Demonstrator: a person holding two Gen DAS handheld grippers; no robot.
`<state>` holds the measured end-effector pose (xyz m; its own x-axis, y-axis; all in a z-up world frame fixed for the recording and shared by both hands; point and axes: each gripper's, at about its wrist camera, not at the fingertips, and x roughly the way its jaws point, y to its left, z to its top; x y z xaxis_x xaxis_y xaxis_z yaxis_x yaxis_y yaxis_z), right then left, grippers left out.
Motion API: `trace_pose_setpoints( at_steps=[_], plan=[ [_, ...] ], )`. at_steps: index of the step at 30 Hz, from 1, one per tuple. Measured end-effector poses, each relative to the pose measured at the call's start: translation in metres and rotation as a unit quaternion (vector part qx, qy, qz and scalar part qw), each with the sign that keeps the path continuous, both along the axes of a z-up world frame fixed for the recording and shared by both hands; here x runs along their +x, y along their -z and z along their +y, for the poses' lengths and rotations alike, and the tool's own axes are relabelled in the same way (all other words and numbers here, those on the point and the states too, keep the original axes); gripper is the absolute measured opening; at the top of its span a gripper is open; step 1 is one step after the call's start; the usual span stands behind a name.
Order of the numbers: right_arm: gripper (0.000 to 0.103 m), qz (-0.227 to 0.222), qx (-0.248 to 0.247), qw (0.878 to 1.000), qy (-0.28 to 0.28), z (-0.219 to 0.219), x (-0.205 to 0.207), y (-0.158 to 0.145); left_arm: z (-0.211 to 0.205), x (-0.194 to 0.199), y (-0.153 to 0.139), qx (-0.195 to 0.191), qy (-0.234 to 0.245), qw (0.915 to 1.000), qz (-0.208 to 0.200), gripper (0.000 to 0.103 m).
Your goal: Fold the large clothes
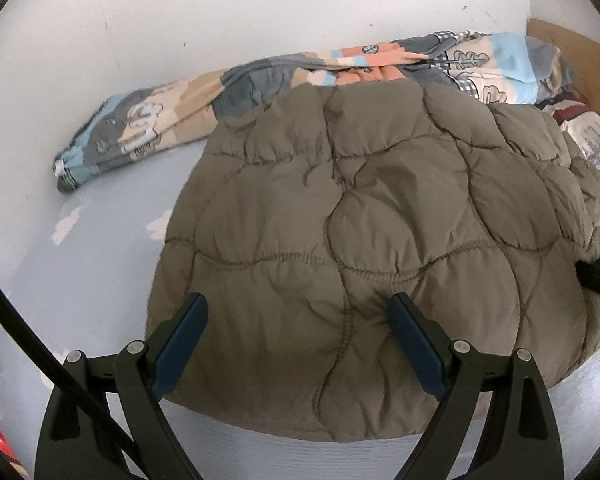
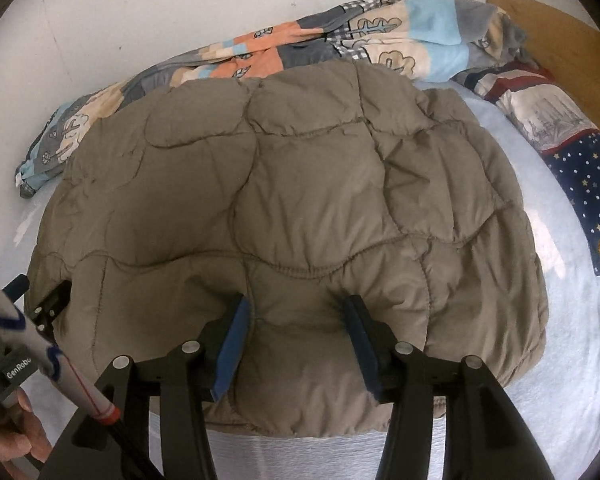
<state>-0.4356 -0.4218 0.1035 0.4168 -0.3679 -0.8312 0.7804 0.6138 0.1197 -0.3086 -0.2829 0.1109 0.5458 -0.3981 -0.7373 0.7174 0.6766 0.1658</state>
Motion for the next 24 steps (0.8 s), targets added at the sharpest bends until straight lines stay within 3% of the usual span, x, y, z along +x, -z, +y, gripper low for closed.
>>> trace_pose_setpoints(
  at_steps=[7,13,17,24],
  plan=[
    [0.055,-0.036,-0.016,0.999,0.038,-0.013,-0.019,-0.021,-0.005,-0.014,-0.008,0.000,0.022,0.9989,-0.041,0.092],
    [0.055,-0.025,0.011,0.996,0.081,-0.033,-0.034,-0.013,-0.010,-0.023,-0.006,0.017,0.036,0.9965,-0.073,0.092],
    [0.057,-0.016,0.041,0.995,0.086,-0.037,-0.034,0.001,-0.012,-0.023,-0.003,0.024,0.039,0.9961,-0.076,0.092],
    [0.060,-0.015,0.050,0.995,0.086,-0.038,-0.035,0.007,-0.013,-0.025,-0.001,0.028,0.041,0.9955,-0.080,0.092]
  ],
)
